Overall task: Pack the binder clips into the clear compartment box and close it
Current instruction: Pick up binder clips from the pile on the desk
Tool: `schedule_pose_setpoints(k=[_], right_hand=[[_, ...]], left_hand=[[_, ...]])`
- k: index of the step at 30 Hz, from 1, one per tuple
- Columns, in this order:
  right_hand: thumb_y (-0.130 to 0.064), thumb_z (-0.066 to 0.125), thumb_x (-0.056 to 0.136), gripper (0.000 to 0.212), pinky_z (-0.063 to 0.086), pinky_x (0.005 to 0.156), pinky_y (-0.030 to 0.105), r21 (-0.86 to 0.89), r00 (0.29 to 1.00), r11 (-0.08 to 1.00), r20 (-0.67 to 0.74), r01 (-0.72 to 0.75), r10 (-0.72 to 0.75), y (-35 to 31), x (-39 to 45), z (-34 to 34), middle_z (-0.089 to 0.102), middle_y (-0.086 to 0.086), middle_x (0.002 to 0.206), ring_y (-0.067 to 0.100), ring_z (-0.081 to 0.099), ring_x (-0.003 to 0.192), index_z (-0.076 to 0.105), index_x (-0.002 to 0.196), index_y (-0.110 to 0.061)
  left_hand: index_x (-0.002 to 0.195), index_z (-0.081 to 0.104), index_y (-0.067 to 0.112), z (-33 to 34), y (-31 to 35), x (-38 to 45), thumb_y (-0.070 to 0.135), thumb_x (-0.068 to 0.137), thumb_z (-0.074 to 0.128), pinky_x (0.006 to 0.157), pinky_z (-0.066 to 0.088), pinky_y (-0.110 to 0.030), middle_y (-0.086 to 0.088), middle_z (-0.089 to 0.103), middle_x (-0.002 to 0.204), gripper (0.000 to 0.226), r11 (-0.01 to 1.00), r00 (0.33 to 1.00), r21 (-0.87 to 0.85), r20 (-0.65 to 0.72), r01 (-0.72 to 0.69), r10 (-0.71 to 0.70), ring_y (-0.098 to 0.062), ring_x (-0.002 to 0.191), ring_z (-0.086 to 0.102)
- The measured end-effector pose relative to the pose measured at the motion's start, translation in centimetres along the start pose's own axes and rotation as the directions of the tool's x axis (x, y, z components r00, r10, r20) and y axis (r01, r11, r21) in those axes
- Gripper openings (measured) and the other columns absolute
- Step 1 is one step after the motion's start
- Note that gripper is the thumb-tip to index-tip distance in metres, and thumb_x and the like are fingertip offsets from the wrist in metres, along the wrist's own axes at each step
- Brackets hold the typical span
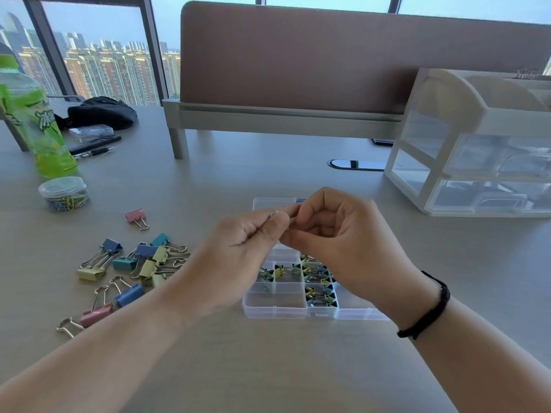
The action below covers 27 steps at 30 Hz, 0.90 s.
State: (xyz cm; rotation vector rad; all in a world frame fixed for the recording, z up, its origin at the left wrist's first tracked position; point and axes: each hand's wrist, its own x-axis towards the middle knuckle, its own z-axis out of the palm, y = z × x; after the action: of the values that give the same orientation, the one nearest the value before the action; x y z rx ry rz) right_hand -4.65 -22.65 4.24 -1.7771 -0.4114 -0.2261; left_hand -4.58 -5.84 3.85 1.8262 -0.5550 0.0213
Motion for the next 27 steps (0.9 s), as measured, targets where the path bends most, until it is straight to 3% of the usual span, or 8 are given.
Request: schedule_pose_setpoints(k=[4,5,6,17,19,20,24,27], right_hand=[[-0.01,0.081,0.075,0.015,0.059,0.079,0.047,-0.006,1.0,1.0,-0.007,-0.022,0.022,0.0,0.1,-0.2,0.075,0.007,0.08,0.029,0.071,0.079,0.072,0.087,-0.009],[-0.01,0.08,0.076,0.014,0.059,0.08,0.046,-0.014,1.0,0.999,0.006,-0.03,0.03,0.0,0.1,-0.3,0.075,0.008,0.081,0.03,0.071,0.08,0.074,0.088,-0.009],[-0.01,0.079,0.077,0.012,0.059,0.081,0.047,-0.025,0.999,0.999,0.021,-0.034,0.034,0.0,0.1,-0.3,0.075,0.008,0.082,0.03,0.071,0.081,0.075,0.089,-0.009],[-0.006,0.075,0.081,0.007,0.06,0.079,0.041,-0.041,0.998,0.999,0.066,-0.008,0.011,-0.4,0.0,-0.4,0.076,0.004,0.08,0.026,0.073,0.079,0.076,0.086,-0.01],[-0.01,0.075,0.083,0.01,0.059,0.074,0.048,-0.136,0.999,0.991,0.053,0.015,-0.008,-0.3,0.0,-0.7,0.075,0.006,0.075,0.034,0.07,0.074,0.077,0.084,-0.02],[-0.014,0.075,0.083,0.011,0.058,0.069,0.047,-0.229,0.998,0.973,0.058,0.028,-0.015,-0.2,0.1,-0.9,0.073,0.006,0.071,0.035,0.066,0.069,0.077,0.082,-0.024],[-0.019,0.073,0.083,0.012,0.041,0.055,0.013,-0.538,0.98,0.838,0.198,0.088,0.023,0.2,-0.1,-1.5,0.06,-0.009,0.06,0.008,0.05,0.055,0.076,0.081,-0.031],[-0.016,0.071,0.082,0.015,0.04,0.06,0.011,-0.606,0.958,0.779,0.286,0.163,0.022,0.0,-0.2,-1.3,0.062,-0.01,0.069,0.006,0.054,0.064,0.077,0.082,-0.029]], left_hand=[[0.128,0.063,0.031,-0.3,0.1,0.0,0.036,0.098,0.039,0.045,0.022,-0.019,0.01,0.02,0.045,0.039,0.999,0.999,-0.011,0.005,0.038,-0.038,-0.01,0.041,0.023],[0.13,0.06,0.025,-0.2,0.3,-0.1,0.028,0.101,0.037,0.056,0.032,0.002,0.032,0.045,0.045,0.037,1.0,1.0,-0.017,0.017,0.015,-0.015,0.017,0.043,0.039],[0.132,0.058,0.02,-0.1,0.6,-0.2,0.022,0.102,0.036,0.072,0.011,-0.009,0.029,0.027,0.08,0.037,1.0,1.0,-0.017,0.031,-0.006,0.006,0.013,0.068,0.016],[0.138,0.048,0.025,-0.1,0.2,-0.1,0.027,0.099,0.037,0.08,0.01,-0.008,0.03,0.025,0.091,0.04,0.999,0.995,0.023,0.088,-0.049,0.047,0.009,0.072,0.015],[0.139,0.047,0.041,-0.5,-0.5,0.2,0.046,0.093,0.04,0.102,0.019,-0.003,0.033,0.046,0.122,0.047,0.996,0.997,0.082,0.07,-0.043,0.038,0.027,0.109,0.046],[0.138,0.046,0.046,-0.6,-1.0,0.3,0.054,0.09,0.041,0.105,0.025,-0.001,0.03,0.052,0.133,0.05,0.993,0.998,0.116,0.05,-0.031,0.025,0.018,0.126,0.038],[0.133,0.054,0.044,-0.9,-1.9,0.4,0.059,0.087,0.043,0.1,0.034,-0.006,0.023,0.059,0.134,0.049,0.969,0.998,0.242,-0.038,0.052,-0.044,0.019,0.121,0.046],[0.116,0.066,0.041,-1.0,-2.2,0.6,0.048,0.094,0.053,0.071,0.045,-0.007,0.005,0.076,0.098,0.026,0.926,0.994,0.36,-0.055,0.112,-0.099,-0.002,0.086,0.07]])
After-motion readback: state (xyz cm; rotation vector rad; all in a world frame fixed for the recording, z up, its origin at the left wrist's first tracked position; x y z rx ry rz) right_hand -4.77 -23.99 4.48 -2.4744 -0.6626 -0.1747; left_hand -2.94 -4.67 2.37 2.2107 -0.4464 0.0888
